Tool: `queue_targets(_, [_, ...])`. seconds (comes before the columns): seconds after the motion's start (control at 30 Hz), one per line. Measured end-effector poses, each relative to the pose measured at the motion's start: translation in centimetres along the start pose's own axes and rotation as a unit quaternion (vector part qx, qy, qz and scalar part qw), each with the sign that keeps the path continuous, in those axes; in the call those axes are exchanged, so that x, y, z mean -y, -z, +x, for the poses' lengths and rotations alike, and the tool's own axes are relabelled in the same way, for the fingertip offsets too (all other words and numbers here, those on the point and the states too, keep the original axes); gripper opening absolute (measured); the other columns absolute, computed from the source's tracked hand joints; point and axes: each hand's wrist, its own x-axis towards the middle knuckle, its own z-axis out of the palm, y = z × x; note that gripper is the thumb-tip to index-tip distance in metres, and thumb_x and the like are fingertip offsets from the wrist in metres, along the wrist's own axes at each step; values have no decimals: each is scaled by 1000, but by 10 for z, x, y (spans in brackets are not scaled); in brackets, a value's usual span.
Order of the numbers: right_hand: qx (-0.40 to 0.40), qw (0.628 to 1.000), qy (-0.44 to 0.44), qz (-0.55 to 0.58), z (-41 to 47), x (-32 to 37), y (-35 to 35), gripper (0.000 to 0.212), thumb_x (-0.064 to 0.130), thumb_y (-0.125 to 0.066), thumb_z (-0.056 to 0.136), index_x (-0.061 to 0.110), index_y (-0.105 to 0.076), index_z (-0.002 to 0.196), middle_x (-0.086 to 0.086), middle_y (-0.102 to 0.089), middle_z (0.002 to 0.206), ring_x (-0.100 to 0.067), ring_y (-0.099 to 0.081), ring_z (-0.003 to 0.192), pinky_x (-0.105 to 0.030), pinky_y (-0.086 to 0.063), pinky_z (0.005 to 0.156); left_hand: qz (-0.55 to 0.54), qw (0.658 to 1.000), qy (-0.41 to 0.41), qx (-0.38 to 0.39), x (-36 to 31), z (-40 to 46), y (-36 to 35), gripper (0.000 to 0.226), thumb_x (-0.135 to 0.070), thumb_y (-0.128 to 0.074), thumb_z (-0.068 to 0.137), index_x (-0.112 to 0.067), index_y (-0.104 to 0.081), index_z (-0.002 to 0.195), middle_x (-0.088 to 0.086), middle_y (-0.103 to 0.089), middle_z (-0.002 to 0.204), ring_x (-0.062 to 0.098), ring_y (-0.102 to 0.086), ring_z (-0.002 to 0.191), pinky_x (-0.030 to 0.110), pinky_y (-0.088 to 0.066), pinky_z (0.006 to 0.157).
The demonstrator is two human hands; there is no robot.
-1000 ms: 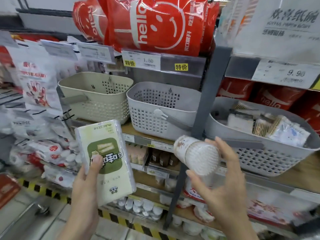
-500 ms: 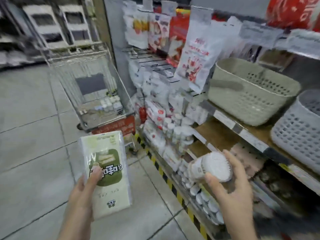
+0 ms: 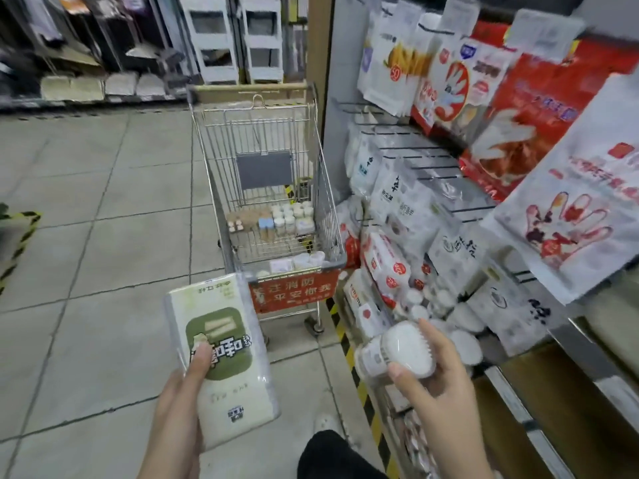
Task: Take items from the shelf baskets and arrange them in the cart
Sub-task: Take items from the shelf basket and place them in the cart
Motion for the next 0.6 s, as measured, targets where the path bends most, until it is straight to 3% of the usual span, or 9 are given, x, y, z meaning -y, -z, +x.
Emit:
queue_targets(0.1, [30, 999, -4, 12, 68, 6, -14, 68, 40, -77, 56, 41, -56, 121, 24, -61, 119, -4, -58, 113, -35, -50, 95, -24, 999, -11, -22, -16, 35, -32, 64, -60, -64, 63, -22, -64, 115, 1, -74, 100, 21, -72, 87, 40, -55, 68])
queue_targets(0.27, [83, 996, 13, -6, 168, 12, -47, 61, 32, -79, 68, 41, -53, 122, 14, -55, 129, -11, -56, 118, -39, -51, 97, -55, 997, -35, -51, -45, 89, -67, 57, -59, -60, 67, -23, -67, 111, 1, -74, 100, 18, -72, 85, 37, -55, 66])
queue_targets(0.4, [119, 992, 7, -30, 221, 12, -76, 62, 36, -77, 68, 39, -52, 125, 25, -55, 122, -6, -56, 115, -42, -50, 99, -112, 990, -1, -81, -55, 123, -66, 64, -62, -62, 65, -22, -66, 115, 8, -73, 104, 28, -71, 90, 43, -54, 75])
queue_targets(0.53, [134, 989, -26, -50, 264, -3, -99, 58, 23, -79, 73, 40, -53, 121, 25, -54, 124, -2, -54, 116, -34, -49, 100, -123, 986, 30, -112, -66, 173, -66, 56, -61, -59, 68, -20, -68, 105, 7, -75, 91, 23, -73, 72, 36, -57, 54])
queue_targets(0.6, [140, 987, -48, -65, 285, -11, -108, 58, 20, -79, 75, 40, -54, 123, 24, -53, 125, -1, -54, 114, -34, -50, 98, -122, 984, 28, -124, -76, 204, -71, 47, -59, -56, 76, -23, -67, 103, 4, -75, 88, 20, -73, 70, 35, -57, 51])
